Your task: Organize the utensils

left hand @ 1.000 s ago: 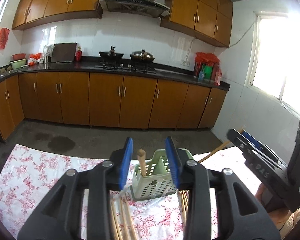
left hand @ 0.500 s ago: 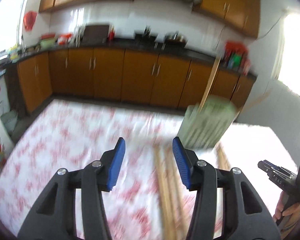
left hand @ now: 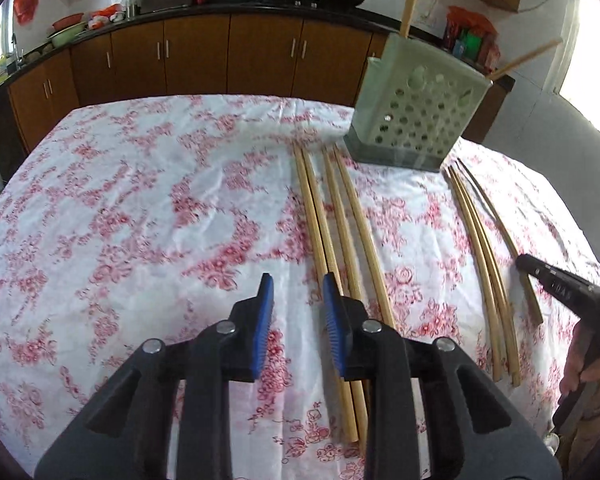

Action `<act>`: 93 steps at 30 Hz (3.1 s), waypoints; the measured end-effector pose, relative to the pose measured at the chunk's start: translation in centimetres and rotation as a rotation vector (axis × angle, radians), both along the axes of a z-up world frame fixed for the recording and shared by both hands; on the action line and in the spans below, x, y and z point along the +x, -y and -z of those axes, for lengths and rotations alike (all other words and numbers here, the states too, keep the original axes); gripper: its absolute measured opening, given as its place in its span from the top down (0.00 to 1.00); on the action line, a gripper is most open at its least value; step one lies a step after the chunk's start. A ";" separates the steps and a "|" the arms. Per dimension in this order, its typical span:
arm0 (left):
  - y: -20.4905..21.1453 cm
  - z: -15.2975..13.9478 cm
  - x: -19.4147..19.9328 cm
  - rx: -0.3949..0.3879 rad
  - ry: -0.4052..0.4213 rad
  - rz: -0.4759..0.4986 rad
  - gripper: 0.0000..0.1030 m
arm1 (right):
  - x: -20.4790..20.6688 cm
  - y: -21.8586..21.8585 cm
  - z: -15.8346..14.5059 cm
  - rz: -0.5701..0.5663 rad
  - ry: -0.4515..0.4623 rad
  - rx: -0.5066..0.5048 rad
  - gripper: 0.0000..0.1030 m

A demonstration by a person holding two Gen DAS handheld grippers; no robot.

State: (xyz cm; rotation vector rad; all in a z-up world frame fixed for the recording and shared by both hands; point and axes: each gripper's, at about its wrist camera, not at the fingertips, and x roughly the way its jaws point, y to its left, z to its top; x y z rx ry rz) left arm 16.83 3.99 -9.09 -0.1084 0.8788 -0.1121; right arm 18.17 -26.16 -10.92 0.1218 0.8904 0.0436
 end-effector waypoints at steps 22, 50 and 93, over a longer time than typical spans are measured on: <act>1.5 1.7 1.2 0.083 -0.033 0.021 0.92 | -0.6 -0.9 0.3 -0.039 0.024 -0.032 0.92; -3.9 1.7 5.2 -0.026 -0.017 -0.065 0.90 | 2.3 0.6 0.4 0.039 0.033 -0.064 0.92; -4.0 1.7 5.2 -0.015 -0.017 -0.065 0.90 | 2.1 0.6 0.4 0.040 0.035 -0.055 0.92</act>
